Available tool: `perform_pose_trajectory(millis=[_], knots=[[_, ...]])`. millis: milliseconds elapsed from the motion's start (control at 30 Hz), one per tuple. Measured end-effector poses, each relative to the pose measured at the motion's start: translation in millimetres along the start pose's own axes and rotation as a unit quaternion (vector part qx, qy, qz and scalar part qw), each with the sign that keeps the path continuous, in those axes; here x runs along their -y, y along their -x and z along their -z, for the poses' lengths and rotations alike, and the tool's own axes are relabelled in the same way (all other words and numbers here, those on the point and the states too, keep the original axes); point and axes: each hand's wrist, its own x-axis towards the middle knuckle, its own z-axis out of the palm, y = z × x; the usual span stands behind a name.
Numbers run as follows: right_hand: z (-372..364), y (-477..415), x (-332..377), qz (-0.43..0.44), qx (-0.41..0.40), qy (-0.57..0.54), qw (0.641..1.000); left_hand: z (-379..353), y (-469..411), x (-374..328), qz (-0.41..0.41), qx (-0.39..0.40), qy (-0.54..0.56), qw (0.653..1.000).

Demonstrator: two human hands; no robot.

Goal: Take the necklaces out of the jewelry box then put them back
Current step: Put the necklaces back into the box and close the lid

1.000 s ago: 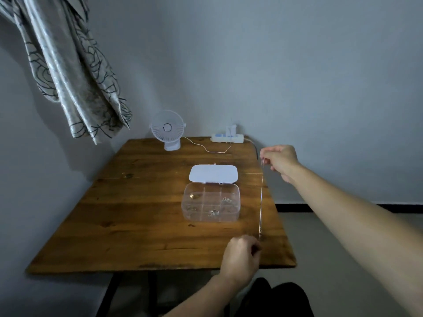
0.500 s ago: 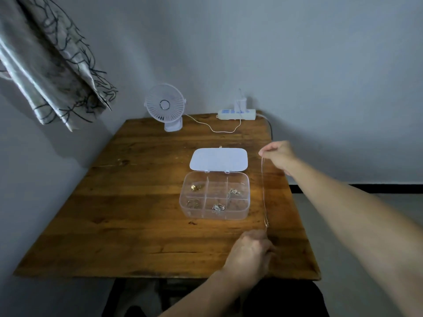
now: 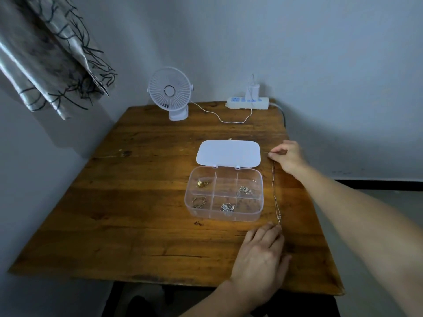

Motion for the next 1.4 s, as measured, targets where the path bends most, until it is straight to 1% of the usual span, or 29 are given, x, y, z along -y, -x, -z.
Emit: perform_pose_trajectory(millis=[133,200,267,333,433,533,700,767,867,933,967,1033,1100,1167,1233,1300,1400], knots=[[0.6,-1.7,-1.1,0.001,-0.002,-0.023,1.0,-3.7,5.7,1.7,-0.038,-0.014,0.021,0.999],[0.7,-1.2,-1.4,0.001,-0.001,-0.028,1.0,-1.5,4.9,0.5,-0.041,-0.018,0.017,0.999],[1.2,-1.1,-1.9,-0.001,-0.001,-0.027,1.0,3.3,-0.5,0.3,-0.029,0.006,0.007,1.0],[1.9,-1.2,-2.2,-0.004,-0.007,-0.028,1.0,8.3,-7.9,3.0,-0.02,0.053,-0.011,0.998],[3.1,-3.7,-1.1,-0.006,-0.023,-0.029,0.999,6.1,-10.1,9.2,-0.047,0.074,-0.032,0.996],[3.3,-5.9,-0.2,-0.009,-0.033,-0.026,0.999,-0.5,-3.8,11.2,-0.074,0.058,-0.033,0.995],[6.6,-0.6,4.5,0.002,-0.024,-0.024,0.999,0.0,-4.1,10.8,-0.078,0.038,-0.027,0.996],[12.0,4.7,11.6,-0.011,-0.022,-0.033,0.999,3.0,-3.6,10.4,-0.083,0.032,-0.01,0.996],[23.0,10.8,26.1,-0.017,-0.067,-0.023,0.997,16.4,0.5,10.5,-0.082,0.001,0.031,0.996],[28.8,11.7,37.6,-0.016,-0.079,-0.039,0.996,30.5,4.6,18.2,-0.072,-0.052,0.048,0.995],[29.4,11.0,43.1,-0.025,-0.067,-0.073,0.995,37.9,6.4,25.4,-0.064,-0.089,0.047,0.993],[25.6,11.4,53.7,-0.067,-0.021,-0.151,0.986,51.3,10.1,45.4,-0.028,-0.15,0.03,0.988],[15.7,15.7,65.2,-0.111,0.024,-0.18,0.977,64.4,14.7,71.5,0.037,-0.178,0.01,0.983],[0.5,15.3,69.9,-0.125,0.044,-0.164,0.978,75.4,22.1,97.1,0.12,-0.175,-0.003,0.977],[-12.9,15.0,72.9,-0.128,0.04,-0.14,0.981,79.3,31.0,116.0,0.177,-0.135,-0.006,0.975],[-21.8,13.3,75.0,-0.13,0.028,-0.131,0.982,75.2,38.1,126.0,0.186,-0.092,0.005,0.978],[-26.6,9.7,76.7,-0.137,0.019,-0.142,0.98,68.3,42.3,130.5,0.185,-0.081,0.009,0.979]])
